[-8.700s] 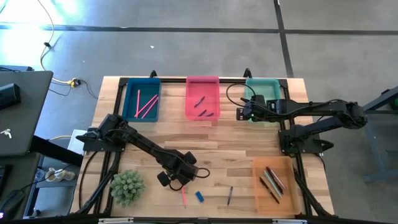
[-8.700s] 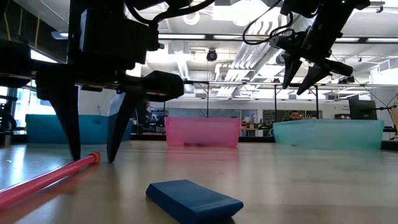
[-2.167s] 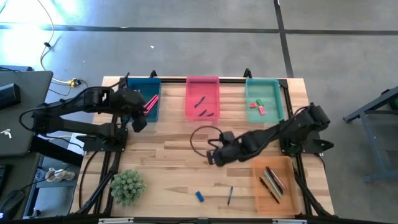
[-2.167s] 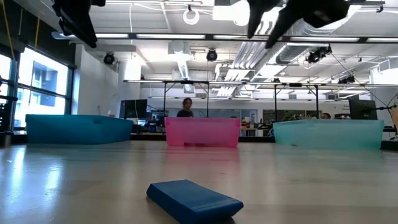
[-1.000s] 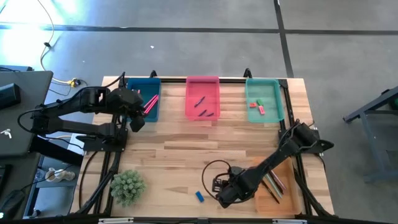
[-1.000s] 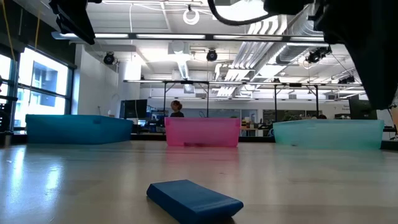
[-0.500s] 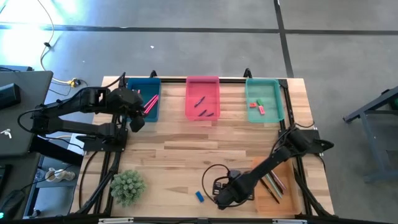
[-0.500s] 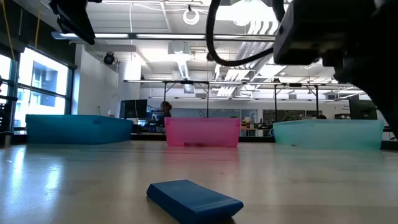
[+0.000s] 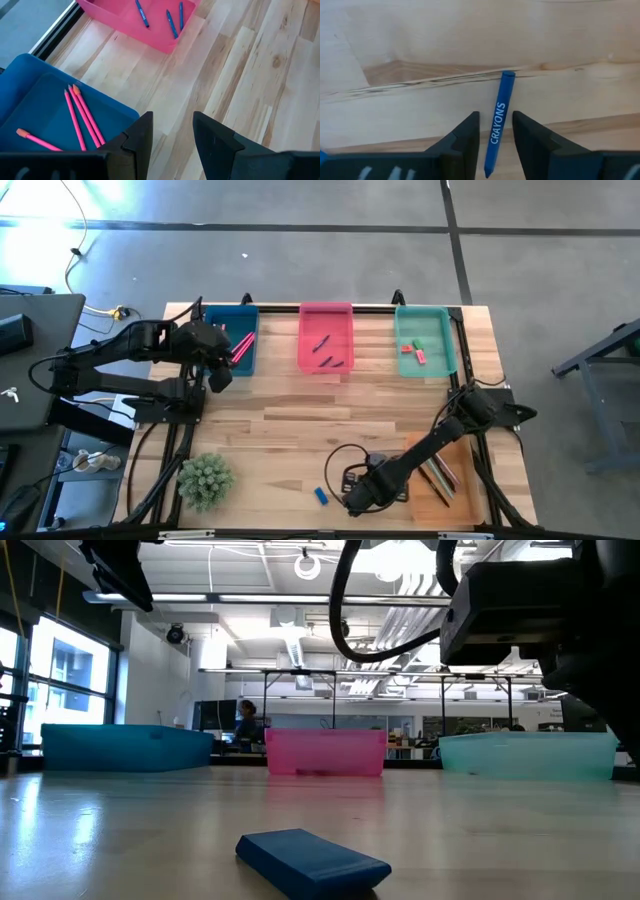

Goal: Sort crayons/erasers/pens/pencils in bins
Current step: Put the blue crayon into the red bin

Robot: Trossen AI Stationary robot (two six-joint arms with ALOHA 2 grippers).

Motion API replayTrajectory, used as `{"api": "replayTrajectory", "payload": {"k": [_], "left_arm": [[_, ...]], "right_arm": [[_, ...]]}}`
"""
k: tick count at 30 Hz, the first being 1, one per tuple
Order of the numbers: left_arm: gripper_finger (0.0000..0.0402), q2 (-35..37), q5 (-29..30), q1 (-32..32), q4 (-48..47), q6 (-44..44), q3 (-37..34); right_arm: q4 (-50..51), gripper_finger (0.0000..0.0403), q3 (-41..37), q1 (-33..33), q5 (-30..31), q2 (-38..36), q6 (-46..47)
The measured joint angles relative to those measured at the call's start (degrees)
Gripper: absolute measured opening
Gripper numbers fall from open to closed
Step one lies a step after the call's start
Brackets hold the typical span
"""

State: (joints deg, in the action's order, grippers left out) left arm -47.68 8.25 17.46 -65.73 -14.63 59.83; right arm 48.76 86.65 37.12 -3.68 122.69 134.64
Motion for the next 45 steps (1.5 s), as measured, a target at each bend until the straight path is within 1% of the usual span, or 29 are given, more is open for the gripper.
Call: {"api": "replayTrajectory", "payload": {"k": [7, 12, 16, 24, 28, 32, 36, 40, 45], "left_arm": [[0.0127, 0.0, 0.02, 0.01, 0.01, 1.79, 0.0], [0.0127, 0.0, 0.0, 0.01, 0.01, 1.81, 0.0], [0.0127, 0.0, -0.04, 0.01, -0.01, 1.81, 0.0], [0.0127, 0.0, -0.07, -0.01, -0.01, 1.81, 0.0], [0.0127, 0.0, -0.09, 0.0, -0.01, 1.81, 0.0], [0.0127, 0.0, -0.13, 0.01, -0.03, 1.83, 0.0], [0.0127, 0.0, -0.28, 0.01, -0.05, 2.87, 0.0], [0.0127, 0.0, -0.28, 0.01, -0.05, 2.88, 0.0], [0.0127, 0.0, -0.26, 0.01, -0.05, 2.88, 0.0]], "right_arm": [[0.91, 0.0049, -0.07, 0.02, -0.02, 0.11, -0.05], [0.95, 0.0023, -0.11, 0.02, 0.17, 0.13, -0.07], [0.59, 0.0014, -0.18, 0.02, 0.24, 0.11, -1.14], [1.41, 0.0012, 1.44, 0.09, 2.02, 0.22, -1.99], [3.07, 0.0012, 3.88, 0.18, 4.97, 0.69, -2.38], [1.56, 0.0012, 5.63, -0.25, 11.42, 0.76, -3.25], [-1.63, 0.0012, 6.84, -0.97, 16.04, 0.74, -6.35], [-2.73, 0.0012, 8.62, -3.14, 20.73, 0.63, -11.25], [-2.63, 0.0012, 11.77, -7.0, 23.29, 0.61, -20.83]]}}
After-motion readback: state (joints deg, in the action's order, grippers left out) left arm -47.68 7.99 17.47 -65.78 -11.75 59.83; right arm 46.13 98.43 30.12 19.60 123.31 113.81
